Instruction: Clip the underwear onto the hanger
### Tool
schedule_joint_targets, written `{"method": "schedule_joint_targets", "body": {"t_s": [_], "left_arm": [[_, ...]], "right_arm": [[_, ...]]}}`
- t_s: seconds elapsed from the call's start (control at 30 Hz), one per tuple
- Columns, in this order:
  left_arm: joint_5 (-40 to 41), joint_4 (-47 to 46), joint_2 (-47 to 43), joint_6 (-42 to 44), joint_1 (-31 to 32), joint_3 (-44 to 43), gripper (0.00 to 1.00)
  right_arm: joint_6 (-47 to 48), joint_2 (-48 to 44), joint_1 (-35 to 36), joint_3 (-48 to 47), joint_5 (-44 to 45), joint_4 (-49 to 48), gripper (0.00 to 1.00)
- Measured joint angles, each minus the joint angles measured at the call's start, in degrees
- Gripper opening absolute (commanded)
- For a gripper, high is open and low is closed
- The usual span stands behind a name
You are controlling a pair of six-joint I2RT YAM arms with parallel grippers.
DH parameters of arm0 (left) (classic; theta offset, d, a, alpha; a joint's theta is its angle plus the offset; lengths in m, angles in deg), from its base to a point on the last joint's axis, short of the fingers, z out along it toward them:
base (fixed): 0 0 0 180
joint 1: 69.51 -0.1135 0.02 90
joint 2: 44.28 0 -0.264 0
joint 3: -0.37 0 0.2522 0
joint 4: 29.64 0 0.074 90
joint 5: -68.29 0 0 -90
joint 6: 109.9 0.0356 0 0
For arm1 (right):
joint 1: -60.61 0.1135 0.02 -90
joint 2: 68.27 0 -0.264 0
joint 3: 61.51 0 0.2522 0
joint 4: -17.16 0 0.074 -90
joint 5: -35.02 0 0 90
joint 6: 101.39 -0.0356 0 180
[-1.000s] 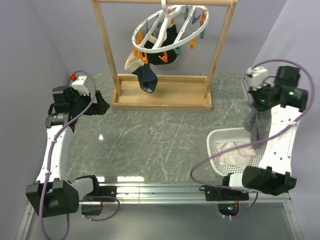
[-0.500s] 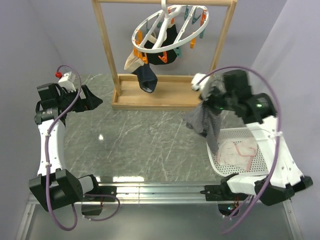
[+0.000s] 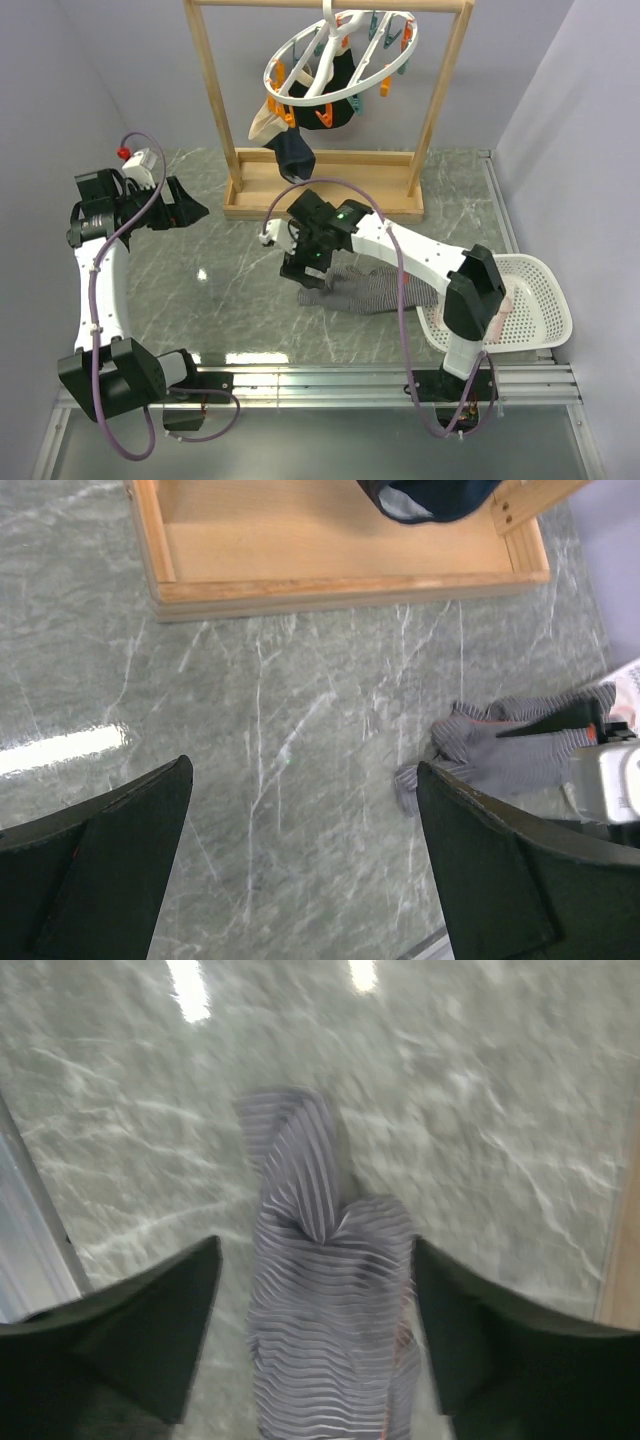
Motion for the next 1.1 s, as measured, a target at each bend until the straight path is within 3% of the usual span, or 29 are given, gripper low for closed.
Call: {"method": "schedule_joint_targets", "body": {"t_s": [0.13,0.23,0.57,0.7,0.9,1.0,1.03,1.1], "left_arm": [[-1.9,1.1,1.4,2.5,0.0,0.0,0.99],[-3.2,1.0,3.5,4.4,1.9,0.3,0.99],[1.2,-8.1,13.2,4.9,34.2,3.8,0.82],[3.8,-11.1,24.7,1.7,44.9,1.4,0.77],[5.1,-11.5,41.1,-2.3,54.1,-5.7,0.73],[4.6,-11.6,45.4,-5.0,55.0,-7.8,0.47],[4.5,-11.5,46.4,-5.8,55.0,-8.4,0.33],[4.1,-11.5,47.8,-7.3,54.9,-9.6,0.22]], "right_arm": [[-2.7,0.6,1.8,-0.4,-1.5,-0.6,0.96],[-4.3,-2.9,-0.6,-0.4,-3.2,-0.3,0.95],[-5.1,-22.5,-32.5,9.5,-7.7,5.7,0.87],[-3.3,-26.3,-40.9,13.6,-7.6,11.4,0.86],[-1.4,-28.0,-48.1,14.8,-6.6,16.5,0.86],[-1.0,-28.6,-48.2,14.8,-6.5,17.5,0.86],[-1.0,-28.6,-48.2,14.8,-6.5,17.7,0.86],[-1.0,-28.5,-48.2,14.8,-6.8,17.9,0.86]]}}
